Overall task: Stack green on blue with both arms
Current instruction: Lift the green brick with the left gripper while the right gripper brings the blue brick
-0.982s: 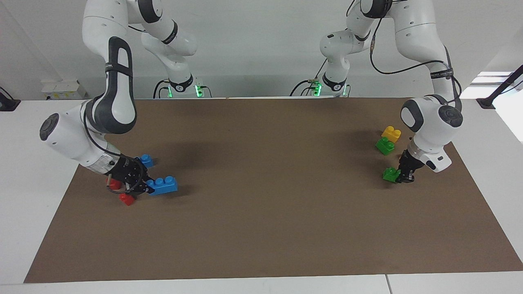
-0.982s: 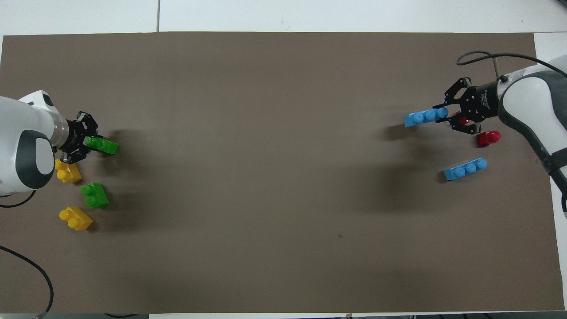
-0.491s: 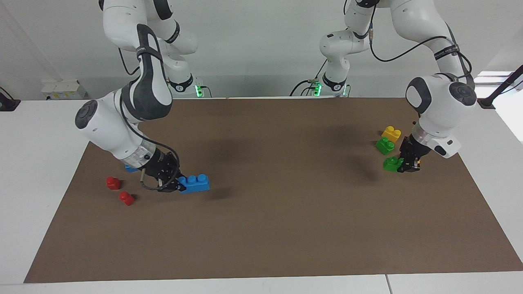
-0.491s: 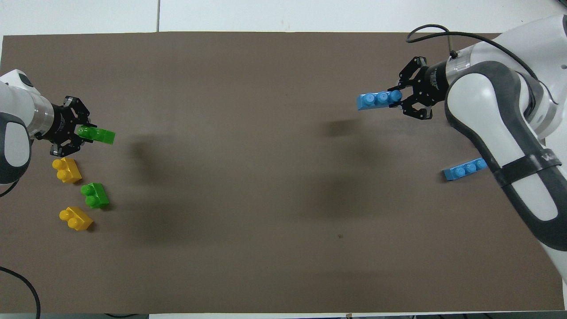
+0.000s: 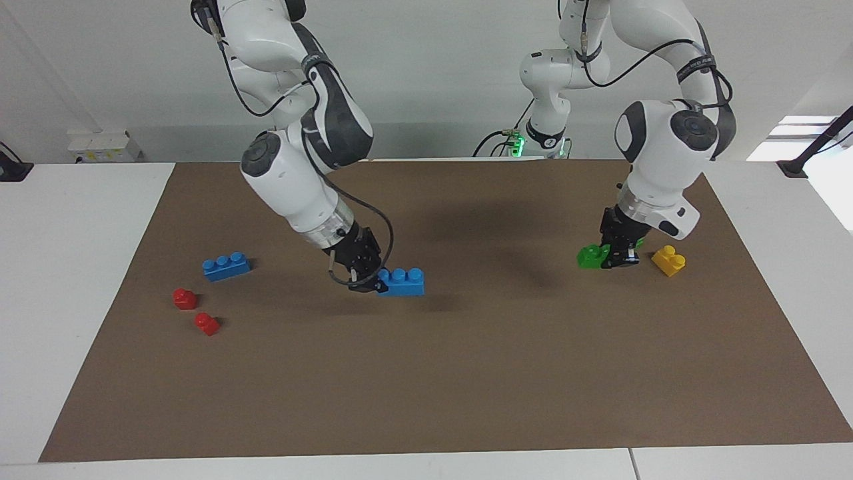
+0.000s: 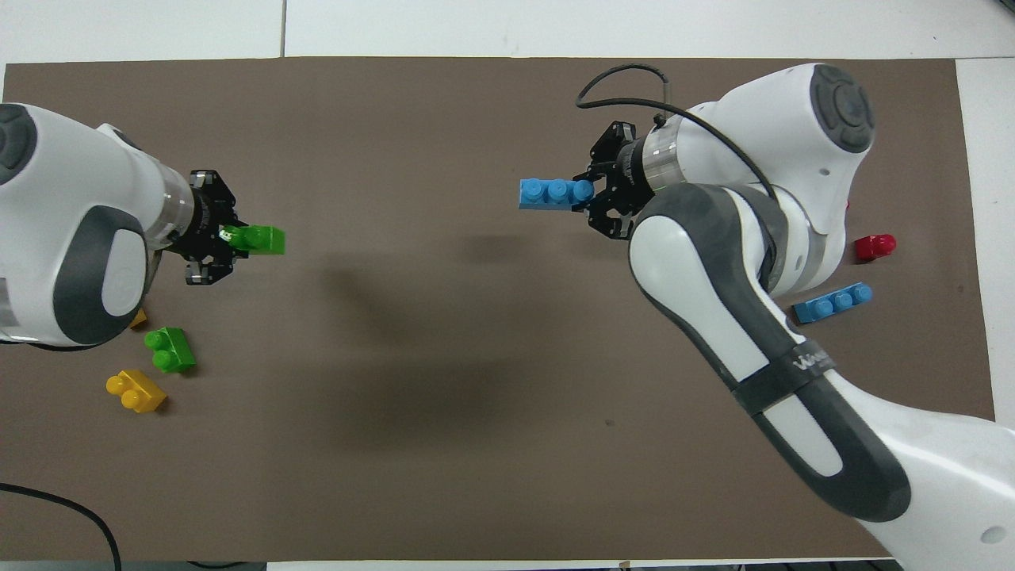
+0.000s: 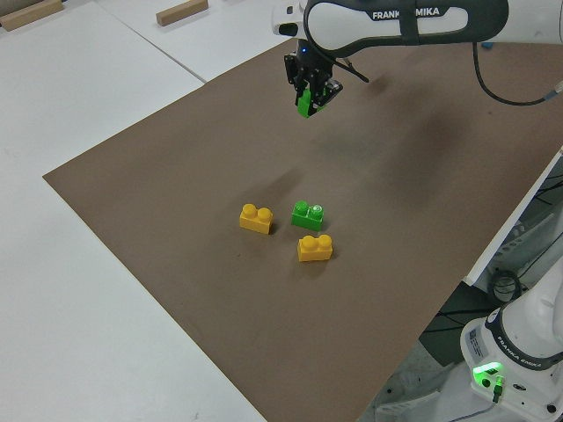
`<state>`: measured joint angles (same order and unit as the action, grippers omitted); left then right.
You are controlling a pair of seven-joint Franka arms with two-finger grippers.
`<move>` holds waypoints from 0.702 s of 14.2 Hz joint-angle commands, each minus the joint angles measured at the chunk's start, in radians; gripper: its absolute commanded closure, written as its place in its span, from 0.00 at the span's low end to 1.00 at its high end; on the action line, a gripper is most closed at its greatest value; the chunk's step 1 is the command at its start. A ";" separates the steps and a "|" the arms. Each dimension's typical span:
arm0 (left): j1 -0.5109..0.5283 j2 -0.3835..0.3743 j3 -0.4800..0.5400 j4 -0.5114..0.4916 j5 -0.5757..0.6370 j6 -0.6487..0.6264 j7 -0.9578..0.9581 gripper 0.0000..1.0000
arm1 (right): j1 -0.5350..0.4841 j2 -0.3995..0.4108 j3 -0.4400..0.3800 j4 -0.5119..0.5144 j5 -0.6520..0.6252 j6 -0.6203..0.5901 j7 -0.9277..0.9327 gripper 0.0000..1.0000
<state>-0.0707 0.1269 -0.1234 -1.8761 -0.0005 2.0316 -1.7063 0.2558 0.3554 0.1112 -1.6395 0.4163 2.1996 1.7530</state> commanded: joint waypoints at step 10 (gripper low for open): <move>-0.247 -0.041 0.014 -0.009 -0.009 0.012 -0.492 1.00 | 0.164 0.042 0.001 -0.218 0.075 0.320 0.029 1.00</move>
<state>-0.2820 0.1015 -0.1248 -1.8749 -0.0006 2.0335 -2.1486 0.4159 0.3858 0.1129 -1.8422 0.4597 2.4773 1.7752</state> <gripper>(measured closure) 0.656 0.661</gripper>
